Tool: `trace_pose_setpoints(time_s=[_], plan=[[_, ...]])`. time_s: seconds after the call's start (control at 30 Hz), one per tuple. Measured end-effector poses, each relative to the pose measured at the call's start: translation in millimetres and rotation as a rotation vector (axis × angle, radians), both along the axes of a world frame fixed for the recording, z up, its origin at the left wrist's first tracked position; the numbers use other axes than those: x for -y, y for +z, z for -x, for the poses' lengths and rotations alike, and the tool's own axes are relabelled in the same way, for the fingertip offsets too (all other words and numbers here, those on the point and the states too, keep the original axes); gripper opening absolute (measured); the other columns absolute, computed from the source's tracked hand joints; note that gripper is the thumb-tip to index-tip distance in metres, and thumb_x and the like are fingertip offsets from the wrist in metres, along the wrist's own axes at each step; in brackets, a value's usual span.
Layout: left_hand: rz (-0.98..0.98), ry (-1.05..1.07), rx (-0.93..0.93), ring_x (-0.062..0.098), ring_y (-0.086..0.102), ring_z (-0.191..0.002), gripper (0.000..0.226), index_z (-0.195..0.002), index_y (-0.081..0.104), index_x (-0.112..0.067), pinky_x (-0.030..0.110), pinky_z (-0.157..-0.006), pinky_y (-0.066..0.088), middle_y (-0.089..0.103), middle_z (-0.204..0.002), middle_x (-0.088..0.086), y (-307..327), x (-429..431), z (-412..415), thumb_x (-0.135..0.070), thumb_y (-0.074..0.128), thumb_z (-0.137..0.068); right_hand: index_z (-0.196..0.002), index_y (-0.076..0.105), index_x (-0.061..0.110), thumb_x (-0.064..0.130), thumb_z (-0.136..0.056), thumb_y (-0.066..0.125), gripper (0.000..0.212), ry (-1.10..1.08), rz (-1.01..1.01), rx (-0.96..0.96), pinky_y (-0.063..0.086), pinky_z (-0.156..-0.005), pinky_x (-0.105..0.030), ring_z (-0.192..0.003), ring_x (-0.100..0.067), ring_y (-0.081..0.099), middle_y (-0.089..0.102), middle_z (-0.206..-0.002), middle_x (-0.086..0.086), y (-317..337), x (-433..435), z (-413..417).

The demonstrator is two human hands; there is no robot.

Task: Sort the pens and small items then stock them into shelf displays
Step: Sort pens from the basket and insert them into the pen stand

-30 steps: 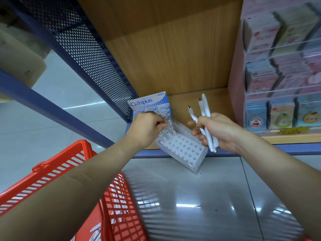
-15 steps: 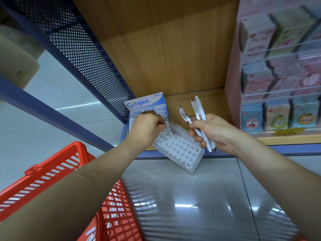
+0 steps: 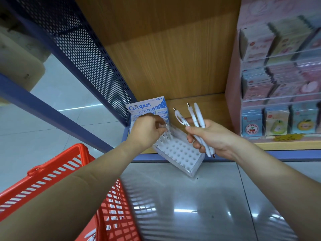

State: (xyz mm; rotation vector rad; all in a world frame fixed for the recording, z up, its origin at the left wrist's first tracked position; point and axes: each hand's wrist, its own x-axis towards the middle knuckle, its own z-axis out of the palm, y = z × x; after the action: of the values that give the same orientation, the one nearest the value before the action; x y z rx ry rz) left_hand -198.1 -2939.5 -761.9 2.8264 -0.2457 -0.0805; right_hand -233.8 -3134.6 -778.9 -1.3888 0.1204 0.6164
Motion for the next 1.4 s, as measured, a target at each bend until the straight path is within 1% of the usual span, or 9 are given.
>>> trace_pose_setpoints(time_s=[0.07, 0.17, 0.43, 0.67, 0.87, 0.97, 1.07, 1.27, 1.4], plan=[[0.315, 0.135, -0.083, 0.003, 0.050, -0.061, 0.016, -0.096, 0.073, -0.018, 0.007, -0.055, 0.036, 0.065, -0.080, -0.005, 13, 1, -3, -0.015, 0.071, -0.080, -0.121, 0.055, 0.021, 0.020, -0.099, 0.052, 0.022, 0.013, -0.022, 0.000, 0.031, -0.046, -0.023, -0.049, -0.011, 0.041, 0.052, -0.068, -0.005, 1, 0, 0], [0.768, 0.248, -0.356, 0.009, 0.050, -0.059, 0.012, -0.096, 0.072, -0.014, 0.017, -0.055, 0.042, 0.067, -0.077, -0.001, 35, 5, -3, -0.017, 0.065, -0.088, -0.113, 0.057, 0.028, 0.020, -0.099, 0.052, 0.017, 0.056, -0.051, 0.006, 0.030, -0.049, -0.025, -0.050, -0.011, 0.040, 0.053, -0.066, -0.004, 3, -4, 1], [0.806, 0.199, -0.444, 0.010, 0.066, -0.059, 0.009, -0.091, 0.069, -0.002, 0.018, -0.063, 0.057, 0.068, -0.061, 0.001, 47, 3, -3, -0.002, 0.069, -0.082, -0.110, 0.062, 0.019, 0.023, -0.099, 0.051, 0.015, 0.066, -0.030, -0.115, 0.037, -0.044, -0.022, -0.052, -0.014, 0.049, 0.058, -0.067, -0.008, 9, 1, 3], [0.462, 0.194, -0.205, 0.008, 0.060, -0.050, 0.006, -0.076, 0.072, -0.012, 0.019, -0.054, 0.052, 0.066, -0.054, -0.004, 65, -22, -16, -0.009, 0.076, -0.077, -0.105, 0.054, 0.012, 0.030, -0.097, 0.053, 0.019, -0.027, 0.286, -0.077, 0.031, -0.037, -0.020, -0.044, -0.009, 0.041, 0.050, -0.074, -0.006, 0, 9, -4], [0.006, -0.022, -0.007, 0.005, 0.057, -0.065, 0.011, -0.084, 0.075, -0.021, 0.021, -0.065, 0.045, 0.064, -0.068, -0.011, 51, -14, -6, -0.029, 0.075, -0.078, -0.104, 0.059, 0.004, 0.005, -0.097, 0.046, 0.015, -0.180, 0.057, -0.104, 0.037, -0.049, -0.022, -0.055, -0.012, 0.044, 0.046, -0.069, -0.005, 1, 5, -5], [-0.059, -0.060, 0.014, 0.009, 0.062, -0.079, 0.015, -0.091, 0.075, -0.020, 0.021, -0.070, 0.044, 0.070, -0.082, -0.006, 43, -10, 1, -0.031, 0.070, -0.083, -0.113, 0.057, 0.015, 0.020, -0.101, 0.049, 0.016, -0.178, -0.025, -0.165, 0.048, -0.049, -0.024, -0.056, -0.017, 0.058, 0.052, -0.070, -0.006, 4, 5, -2], [-0.125, -0.109, 0.018, 0.014, 0.065, -0.088, 0.018, -0.098, 0.074, -0.019, 0.024, -0.077, 0.048, 0.073, -0.091, -0.003, 34, -7, 6, -0.030, 0.066, -0.086, -0.120, 0.056, 0.023, 0.030, -0.101, 0.048, 0.022, -0.123, 0.026, -0.121, 0.030, -0.037, -0.018, -0.042, -0.010, 0.044, 0.048, -0.062, -0.002, 3, 4, -2], [-0.159, -0.166, 0.054, 0.020, 0.065, -0.086, 0.019, -0.099, 0.073, -0.017, 0.026, -0.071, 0.044, 0.073, -0.089, 0.001, 16, -11, 15, -0.029, 0.062, -0.089, -0.113, 0.064, 0.004, 0.016, -0.097, 0.049, 0.025, -0.152, -0.019, -0.167, 0.024, -0.037, -0.018, -0.048, -0.010, 0.035, 0.048, -0.067, -0.005, 1, 2, -5], [-0.117, -0.176, -0.013, 0.021, 0.064, -0.080, 0.019, -0.091, 0.074, -0.014, 0.027, -0.065, 0.042, 0.072, -0.082, 0.002, 8, -16, 12, -0.027, 0.060, -0.091, -0.116, 0.059, 0.008, 0.013, -0.098, 0.050, 0.020, -0.121, -0.052, -0.170, 0.028, -0.035, -0.017, -0.047, -0.010, 0.041, 0.052, -0.066, -0.006, 0, 1, -3]])
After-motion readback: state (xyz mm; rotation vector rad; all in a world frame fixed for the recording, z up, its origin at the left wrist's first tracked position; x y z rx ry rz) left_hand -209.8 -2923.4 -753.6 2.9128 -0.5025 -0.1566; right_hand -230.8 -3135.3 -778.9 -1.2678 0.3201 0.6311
